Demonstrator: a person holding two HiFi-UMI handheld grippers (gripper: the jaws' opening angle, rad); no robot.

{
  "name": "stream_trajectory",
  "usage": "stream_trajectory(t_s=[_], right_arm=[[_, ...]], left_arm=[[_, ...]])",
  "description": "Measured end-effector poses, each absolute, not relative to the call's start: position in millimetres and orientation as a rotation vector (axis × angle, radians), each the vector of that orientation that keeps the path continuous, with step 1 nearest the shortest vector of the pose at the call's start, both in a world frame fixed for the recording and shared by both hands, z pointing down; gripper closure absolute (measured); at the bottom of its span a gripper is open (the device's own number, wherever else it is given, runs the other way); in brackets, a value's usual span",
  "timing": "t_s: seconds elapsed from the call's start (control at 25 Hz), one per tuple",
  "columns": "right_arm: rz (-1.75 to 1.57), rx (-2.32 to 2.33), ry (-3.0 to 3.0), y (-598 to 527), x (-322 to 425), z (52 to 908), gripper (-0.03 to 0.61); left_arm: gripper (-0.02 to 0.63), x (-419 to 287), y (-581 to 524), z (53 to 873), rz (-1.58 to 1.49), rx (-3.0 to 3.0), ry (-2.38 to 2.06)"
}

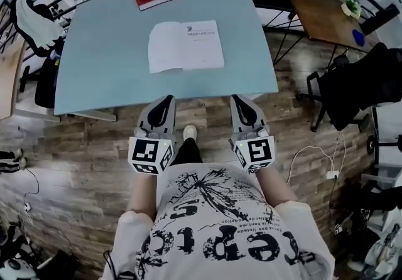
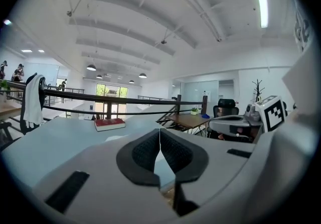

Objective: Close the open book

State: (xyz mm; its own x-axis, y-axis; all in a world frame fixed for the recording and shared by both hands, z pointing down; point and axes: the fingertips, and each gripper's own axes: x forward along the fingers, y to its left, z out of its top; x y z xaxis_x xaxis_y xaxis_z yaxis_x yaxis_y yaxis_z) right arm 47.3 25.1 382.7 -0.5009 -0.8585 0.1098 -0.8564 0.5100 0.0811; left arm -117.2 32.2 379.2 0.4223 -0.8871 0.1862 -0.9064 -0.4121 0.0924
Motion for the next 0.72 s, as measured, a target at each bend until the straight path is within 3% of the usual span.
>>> stream_trajectory(t_s=[0.32, 0.72], right_arm=[[0.022, 1.513, -2.586, -99.0, 8.6, 389.1, 0.568], [0.03, 1.429, -2.58, -175.1, 1.0, 404.6, 0.568]], left_arm=[[0.594, -156.7, -100.8, 381.9, 0.194, 2.511, -1.559], [0.594, -157.2, -151.5, 420.7, 0.194, 2.384, -1.521]])
